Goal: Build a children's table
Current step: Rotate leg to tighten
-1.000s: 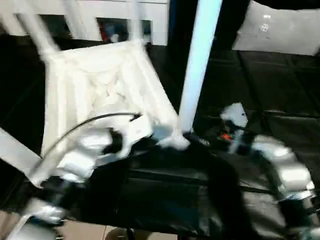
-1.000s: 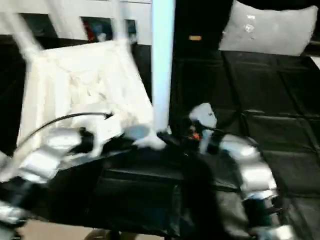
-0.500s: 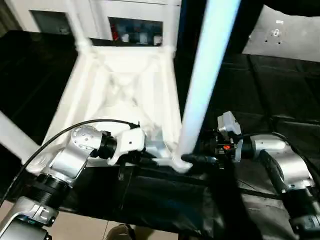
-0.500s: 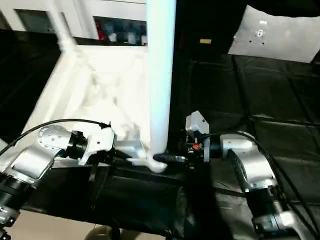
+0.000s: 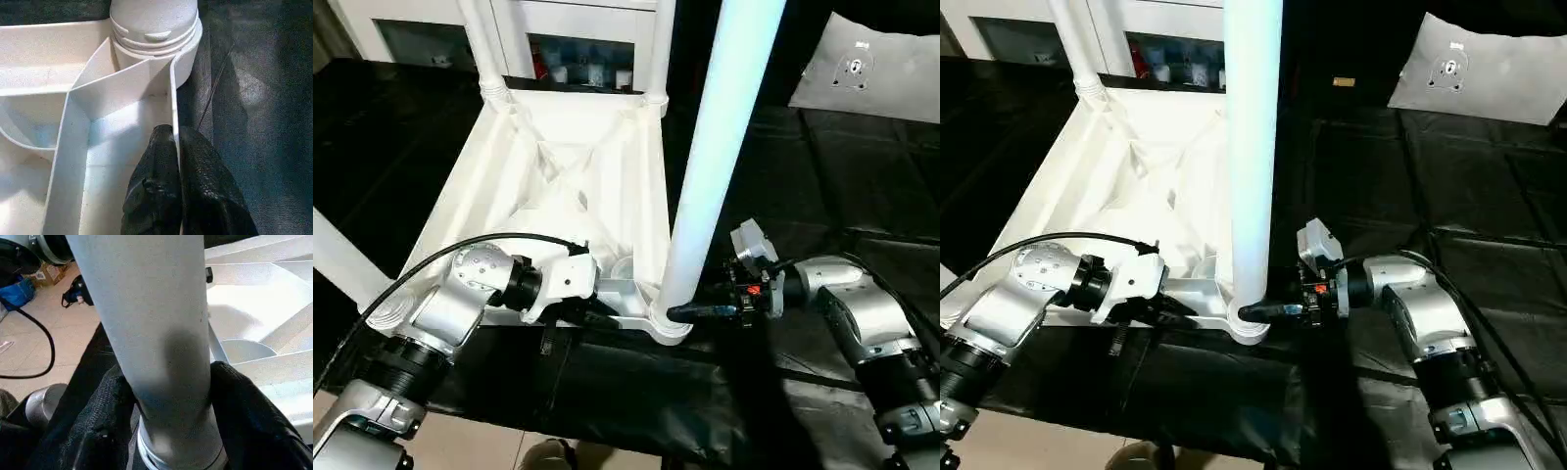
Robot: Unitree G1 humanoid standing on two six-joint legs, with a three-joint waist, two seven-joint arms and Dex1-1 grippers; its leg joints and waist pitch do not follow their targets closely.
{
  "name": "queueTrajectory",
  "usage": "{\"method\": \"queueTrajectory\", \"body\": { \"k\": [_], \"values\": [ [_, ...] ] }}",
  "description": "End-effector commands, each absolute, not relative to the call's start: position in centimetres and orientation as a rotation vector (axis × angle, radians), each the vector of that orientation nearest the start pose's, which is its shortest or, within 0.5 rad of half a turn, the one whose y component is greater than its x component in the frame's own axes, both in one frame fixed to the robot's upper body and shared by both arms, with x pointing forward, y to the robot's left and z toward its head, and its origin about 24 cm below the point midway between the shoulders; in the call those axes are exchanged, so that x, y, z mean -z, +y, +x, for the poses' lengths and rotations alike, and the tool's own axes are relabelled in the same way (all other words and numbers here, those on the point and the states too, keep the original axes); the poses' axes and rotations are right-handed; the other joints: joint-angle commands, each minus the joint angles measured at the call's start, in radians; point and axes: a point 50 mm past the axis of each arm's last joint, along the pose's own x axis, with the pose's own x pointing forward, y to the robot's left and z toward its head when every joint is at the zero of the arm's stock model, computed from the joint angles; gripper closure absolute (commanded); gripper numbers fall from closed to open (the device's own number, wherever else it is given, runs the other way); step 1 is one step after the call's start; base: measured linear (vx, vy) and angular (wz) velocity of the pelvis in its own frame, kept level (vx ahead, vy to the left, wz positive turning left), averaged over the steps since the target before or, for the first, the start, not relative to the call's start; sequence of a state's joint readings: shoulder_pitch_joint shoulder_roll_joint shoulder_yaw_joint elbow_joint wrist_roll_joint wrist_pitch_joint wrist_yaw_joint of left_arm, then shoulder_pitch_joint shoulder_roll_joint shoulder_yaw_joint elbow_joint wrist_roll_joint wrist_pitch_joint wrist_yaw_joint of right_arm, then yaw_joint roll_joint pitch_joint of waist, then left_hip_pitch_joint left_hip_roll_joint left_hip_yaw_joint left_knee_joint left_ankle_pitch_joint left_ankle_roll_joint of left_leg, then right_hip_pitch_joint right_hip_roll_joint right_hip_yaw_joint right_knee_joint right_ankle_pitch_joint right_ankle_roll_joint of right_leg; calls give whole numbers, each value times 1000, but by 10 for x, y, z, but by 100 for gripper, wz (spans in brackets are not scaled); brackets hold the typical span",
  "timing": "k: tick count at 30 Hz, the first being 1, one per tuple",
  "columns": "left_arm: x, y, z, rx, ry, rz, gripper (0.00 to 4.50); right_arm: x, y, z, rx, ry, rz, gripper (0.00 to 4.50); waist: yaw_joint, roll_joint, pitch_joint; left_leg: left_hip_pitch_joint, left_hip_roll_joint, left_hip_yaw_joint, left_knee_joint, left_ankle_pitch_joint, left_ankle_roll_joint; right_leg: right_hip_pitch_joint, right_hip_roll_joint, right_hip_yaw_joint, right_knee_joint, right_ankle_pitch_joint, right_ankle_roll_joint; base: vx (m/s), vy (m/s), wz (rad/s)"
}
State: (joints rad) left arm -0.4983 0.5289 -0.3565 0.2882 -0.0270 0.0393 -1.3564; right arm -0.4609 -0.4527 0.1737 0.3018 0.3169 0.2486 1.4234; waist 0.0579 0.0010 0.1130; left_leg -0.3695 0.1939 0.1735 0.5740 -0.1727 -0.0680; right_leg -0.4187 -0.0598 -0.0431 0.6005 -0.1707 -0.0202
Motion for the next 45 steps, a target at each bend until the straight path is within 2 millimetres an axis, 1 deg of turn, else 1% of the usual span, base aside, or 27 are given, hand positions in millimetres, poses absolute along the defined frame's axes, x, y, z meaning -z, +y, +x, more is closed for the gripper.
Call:
{"method": "queueTrajectory", "body": {
  "k": [1,3,5,6,8,10,12,13,15,16,17,18,19,20,24,26,29,32,34,35,36,38,40,41,43,44,45],
  "values": [
    [-74,136,288,1544,379,617,450,-84,-145,291,-1428,245,-71,246,-8,-14,-75,9,32,4,-52,-122,89,57,-62,42,-59,-178,-247,0,0,0],
    [-75,134,290,1492,380,597,450,-83,-141,295,-1329,232,-75,251,-11,-11,-70,10,30,2,-56,-154,72,54,-65,42,-67,-246,-231,0,0,0],
    [-76,130,292,1439,369,565,450,-82,-134,299,-1229,214,-52,252,-17,-14,-67,12,28,0,-59,-181,49,53,-65,43,-76,-319,-205,0,0,0],
    [-78,123,294,1380,361,527,450,-83,-125,300,-1153,199,5,254,-22,-4,-63,11,27,-3,-63,-194,32,50,-65,43,-75,-353,-194,0,0,0],
    [-80,118,296,1329,358,494,450,-84,-117,300,-1099,191,63,254,-34,-9,-64,6,25,-7,-66,-205,16,54,-63,39,-80,-378,-177,0,0,0],
    [-82,107,301,1245,345,454,450,-85,-103,300,-1034,183,108,255,-44,-10,-62,7,24,-6,-66,-221,15,50,-62,42,-84,-385,-168,0,0,0],
    [-84,93,307,1157,329,406,450,-85,-87,300,-949,182,136,255,-62,-9,-61,3,20,-6,-63,-222,14,48,-59,41,-87,-376,-170,0,0,0],
    [-84,92,308,1151,327,402,450,-85,-86,301,-937,183,133,255,-62,-9,-61,3,20,-6,-63,-222,14,48,-59,41,-87,-376,-170,0,0,0],
    [-89,68,314,1040,301,316,450,-81,-70,311,-676,208,98,255,-72,-5,-63,2,18,-6,-61,-209,4,47,-58,41,-87,-371,-165,0,0,0],
    [-90,66,314,1031,300,308,450,-81,-68,311,-661,207,118,255,-75,-6,-63,0,16,-6,-61,-202,3,48,-58,41,-87,-365,-167,0,0,0],
    [-91,60,314,1022,291,297,450,-83,-62,311,-659,197,166,255,-75,0,-66,2,13,-7,-60,-201,9,50,-58,40,-90,-356,-164,0,0,0],
    [-91,60,315,1021,289,296,450,-83,-61,311,-659,195,172,255,-73,0,-70,1,14,-5,-58,-174,29,53,-54,43,-85,-267,-178,0,0,0],
    [-92,58,315,1015,284,293,450,-86,-59,311,-665,179,179,199,-72,4,-70,1,15,-5,-58,-166,35,53,-53,43,-82,-234,-188,0,0,0],
    [-93,57,315,1013,281,295,450,-88,-59,310,-677,166,180,199,-72,3,-70,2,15,-3,-57,-161,42,54,-52,43,-81,-208,-195,0,0,0],
    [-91,71,316,1031,288,368,450,-90,-77,306,-733,131,157,167,-65,7,-74,-1,17,-4,-57,-117,80,65,-54,41,-70,-91,-229,0,0,0],
    [-91,79,314,1058,277,391,450,-89,-93,309,-714,122,101,154,-64,8,-76,-1,18,-3,-55,-106,94,69,-54,41,-65,-40,-253,0,0,0],
    [-87,89,308,1111,293,422,450,-91,-109,309,-764,104,68,130,-62,10,-74,-1,20,-2,-53,-110,103,68,-56,41,-63,-29,-270,0,0,0],
    [-82,103,305,1137,325,455,450,-93,-122,307,-824,94,20,120,-59,10,-72,3,23,-3,-55,-145,96,67,-58,40,-69,-89,-263,0,0,0],
    [-78,116,303,1165,365,460,450,-92,-137,306,-878,103,-82,101,-50,11,-69,6,25,-1,-56,-158,86,62,-57,41,-70,-127,-253,0,0,0],
    [-78,116,303,1165,365,460,450,-92,-137,306,-878,103,-82,84,-48,10,-68,6,24,-1,-57,-157,83,62,-57,42,-71,-132,-251,0,0,0],
    [-77,127,296,1285,361,484,450,-92,-154,303,-984,123,-151,74,-44,11,-69,9,25,-1,-56,-171,83,60,-60,41,-73,-148,-251,0,0,0],
    [-77,133,290,1367,356,499,450,-93,-163,302,-1046,138,-172,74,-42,5,-69,6,25,-1,-55,-171,93,61,-58,43,-68,-139,-252,0,0,0],
    [-77,135,289,1397,371,497,450,-93,-166,302,-1061,142,-212,74,-40,6,-70,7,26,0,-56,-159,95,60,-60,43,-68,-131,-256,0,0,0],
    [-77,135,287,1426,367,511,450,-93,-166,301,-1094,141,-225,74,-38,0,-69,9,26,2,-56,-150,97,58,-58,43,-68,-126,-262,0,0,0],
    [-78,136,286,1469,366,530,450,-94,-167,298,-1186,147,-235,74,-30,4,-70,11,28,3,-54,-149,103,57,-59,43,-66,-129,-265,0,0,0],
    [-79,136,285,1507,363,541,450,-95,-167,296,-1249,159,-214,74,-24,-1,-69,11,29,4,-54,-147,112,58,-59,42,-63,-125,-268,0,0,0],
    [-80,135,284,1543,363,550,450,-96,-167,294,-1306,170,-191,74,-22,1,-69,11,30,3,-55,-144,116,58,-59,42,-63,-124,-267,0,0,0]
  ]
}}
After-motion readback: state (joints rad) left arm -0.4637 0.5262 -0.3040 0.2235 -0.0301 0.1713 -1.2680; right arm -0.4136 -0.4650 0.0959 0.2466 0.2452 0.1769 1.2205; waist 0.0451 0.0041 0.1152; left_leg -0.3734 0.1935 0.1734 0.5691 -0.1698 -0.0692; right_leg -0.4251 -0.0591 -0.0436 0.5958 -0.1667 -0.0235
